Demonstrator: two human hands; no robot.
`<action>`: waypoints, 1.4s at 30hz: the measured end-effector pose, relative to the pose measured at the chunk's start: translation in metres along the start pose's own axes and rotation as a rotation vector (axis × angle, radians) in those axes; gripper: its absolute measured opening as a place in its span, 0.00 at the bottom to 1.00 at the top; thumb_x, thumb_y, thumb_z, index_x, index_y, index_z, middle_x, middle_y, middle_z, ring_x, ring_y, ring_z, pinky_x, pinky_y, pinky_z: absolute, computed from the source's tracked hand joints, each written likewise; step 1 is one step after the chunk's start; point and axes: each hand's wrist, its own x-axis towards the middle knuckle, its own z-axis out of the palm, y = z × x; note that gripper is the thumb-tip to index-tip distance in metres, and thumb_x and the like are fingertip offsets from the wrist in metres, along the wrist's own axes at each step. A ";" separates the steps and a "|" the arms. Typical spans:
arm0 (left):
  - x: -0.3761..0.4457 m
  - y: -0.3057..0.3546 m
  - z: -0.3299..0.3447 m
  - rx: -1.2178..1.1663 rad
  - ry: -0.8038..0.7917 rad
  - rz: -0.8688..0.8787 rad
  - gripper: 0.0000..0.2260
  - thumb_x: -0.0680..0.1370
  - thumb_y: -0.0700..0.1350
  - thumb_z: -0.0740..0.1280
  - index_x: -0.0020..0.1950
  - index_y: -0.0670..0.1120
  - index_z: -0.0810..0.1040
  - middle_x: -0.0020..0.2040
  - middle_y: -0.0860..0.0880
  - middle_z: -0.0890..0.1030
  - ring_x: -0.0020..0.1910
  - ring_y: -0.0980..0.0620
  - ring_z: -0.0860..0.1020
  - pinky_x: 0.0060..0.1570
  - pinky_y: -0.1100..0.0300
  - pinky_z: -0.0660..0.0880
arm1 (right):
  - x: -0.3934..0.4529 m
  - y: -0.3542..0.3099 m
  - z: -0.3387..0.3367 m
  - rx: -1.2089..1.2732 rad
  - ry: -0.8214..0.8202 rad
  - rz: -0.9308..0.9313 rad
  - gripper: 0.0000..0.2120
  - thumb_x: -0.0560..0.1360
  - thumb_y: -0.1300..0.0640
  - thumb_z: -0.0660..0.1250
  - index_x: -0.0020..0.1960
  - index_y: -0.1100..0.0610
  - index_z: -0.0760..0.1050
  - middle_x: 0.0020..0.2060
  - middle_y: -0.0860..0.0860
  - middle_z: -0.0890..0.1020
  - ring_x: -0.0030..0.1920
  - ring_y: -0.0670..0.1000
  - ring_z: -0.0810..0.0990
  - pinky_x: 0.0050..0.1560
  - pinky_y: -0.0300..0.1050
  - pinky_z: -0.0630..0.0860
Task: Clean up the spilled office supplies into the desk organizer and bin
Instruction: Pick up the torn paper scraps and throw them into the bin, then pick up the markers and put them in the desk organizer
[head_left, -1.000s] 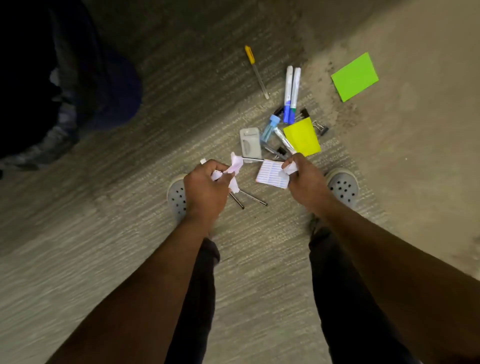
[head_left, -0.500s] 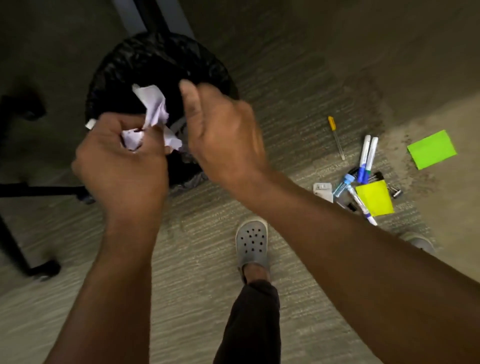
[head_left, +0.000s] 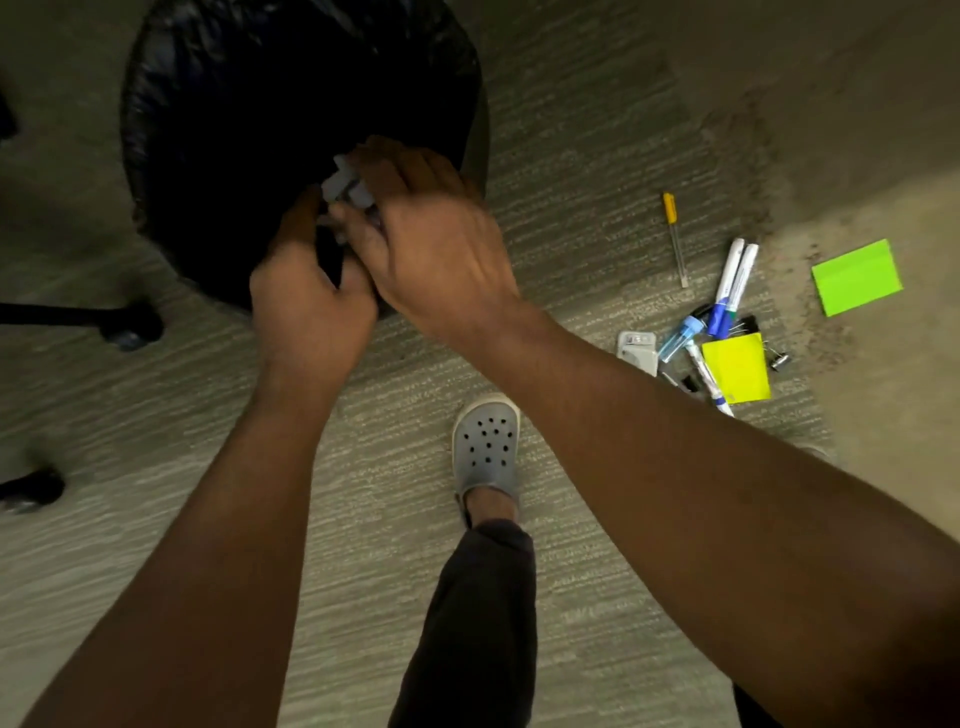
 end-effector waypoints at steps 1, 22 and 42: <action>-0.009 0.007 0.003 -0.045 0.039 0.028 0.16 0.80 0.48 0.62 0.66 0.46 0.74 0.55 0.45 0.82 0.53 0.50 0.80 0.50 0.65 0.73 | -0.006 0.006 0.001 -0.020 0.013 0.002 0.23 0.81 0.42 0.46 0.72 0.48 0.62 0.70 0.45 0.67 0.70 0.46 0.64 0.68 0.44 0.62; -0.179 0.068 0.210 -0.032 -0.539 0.165 0.09 0.77 0.38 0.64 0.54 0.40 0.82 0.51 0.43 0.84 0.51 0.42 0.81 0.54 0.50 0.77 | -0.273 0.286 0.046 0.141 0.047 0.905 0.08 0.77 0.58 0.62 0.48 0.60 0.78 0.45 0.62 0.83 0.46 0.64 0.80 0.43 0.51 0.72; -0.161 0.112 0.403 0.497 -0.784 0.770 0.15 0.77 0.40 0.61 0.63 0.46 0.77 0.67 0.44 0.72 0.66 0.40 0.67 0.62 0.46 0.67 | -0.282 0.412 0.092 0.112 -0.150 0.738 0.10 0.74 0.55 0.66 0.51 0.59 0.74 0.49 0.59 0.80 0.50 0.61 0.78 0.45 0.50 0.70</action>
